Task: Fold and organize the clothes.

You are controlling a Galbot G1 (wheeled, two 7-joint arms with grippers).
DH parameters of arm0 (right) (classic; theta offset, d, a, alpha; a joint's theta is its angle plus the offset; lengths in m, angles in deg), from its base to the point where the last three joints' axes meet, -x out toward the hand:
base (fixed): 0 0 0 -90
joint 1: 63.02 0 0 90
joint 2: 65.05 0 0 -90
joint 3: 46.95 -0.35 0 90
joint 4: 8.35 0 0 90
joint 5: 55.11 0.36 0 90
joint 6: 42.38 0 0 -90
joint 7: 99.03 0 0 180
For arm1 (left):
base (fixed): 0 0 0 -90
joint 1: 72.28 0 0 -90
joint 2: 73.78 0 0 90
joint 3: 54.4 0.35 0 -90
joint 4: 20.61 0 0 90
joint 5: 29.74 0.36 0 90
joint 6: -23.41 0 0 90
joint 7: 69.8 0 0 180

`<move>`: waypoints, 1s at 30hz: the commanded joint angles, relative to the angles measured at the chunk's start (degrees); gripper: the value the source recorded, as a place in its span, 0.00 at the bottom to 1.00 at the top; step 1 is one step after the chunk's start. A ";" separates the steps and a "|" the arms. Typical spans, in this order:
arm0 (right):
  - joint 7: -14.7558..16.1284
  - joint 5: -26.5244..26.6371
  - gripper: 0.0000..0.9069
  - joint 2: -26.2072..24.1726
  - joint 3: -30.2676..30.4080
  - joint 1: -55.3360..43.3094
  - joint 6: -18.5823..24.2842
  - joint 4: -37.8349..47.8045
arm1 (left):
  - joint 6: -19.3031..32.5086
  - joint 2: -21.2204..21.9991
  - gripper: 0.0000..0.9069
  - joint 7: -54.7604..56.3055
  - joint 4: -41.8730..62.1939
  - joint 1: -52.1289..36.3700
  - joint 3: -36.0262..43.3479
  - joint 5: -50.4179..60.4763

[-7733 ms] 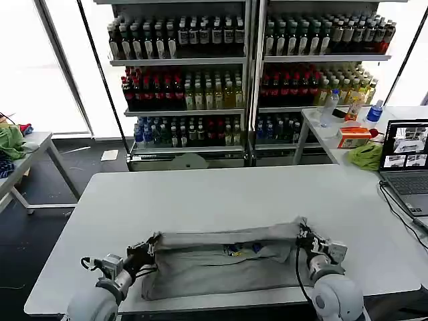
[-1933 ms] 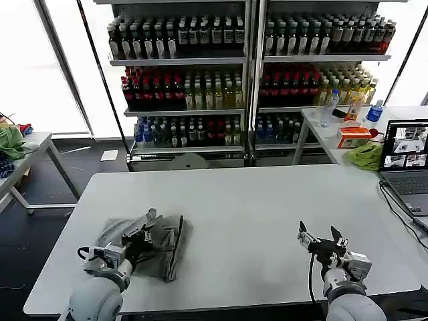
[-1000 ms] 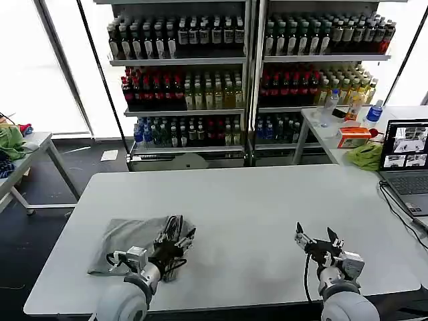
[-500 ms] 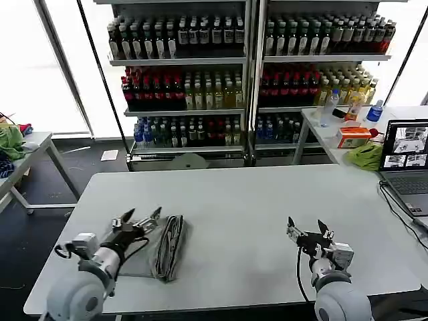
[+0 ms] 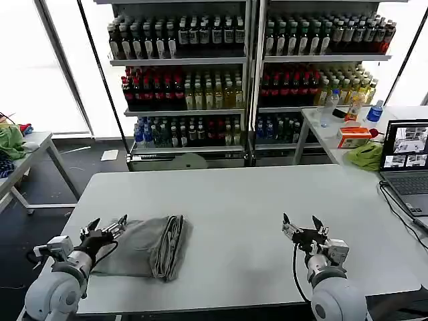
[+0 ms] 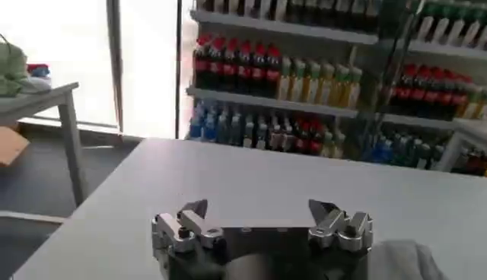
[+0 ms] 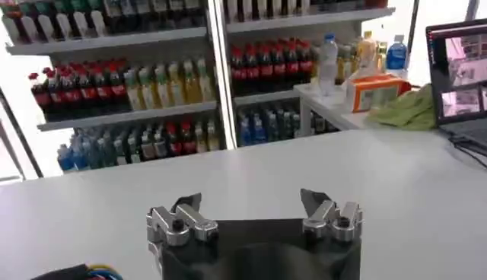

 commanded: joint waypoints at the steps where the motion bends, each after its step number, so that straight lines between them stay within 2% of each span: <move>1: 0.21 0.11 1.00 -0.12 0.10 -0.02 0.03 -0.33 | 1.20 0.18 1.00 -3.51 8.42 0.24 -0.85 3.73; 28: 0.51 0.19 1.00 -0.44 -1.68 1.62 0.09 -1.50 | 1.76 1.58 1.00 -6.74 11.12 2.05 -0.05 4.22; 29: 0.50 0.23 1.00 -0.45 -1.70 1.55 0.10 -1.50 | 1.60 1.60 0.83 -6.74 10.95 2.13 -0.07 4.20; 30: 0.50 0.23 1.00 -0.45 -1.70 1.55 0.10 -1.50 | 1.51 1.63 0.48 -6.71 10.76 2.24 -0.08 4.19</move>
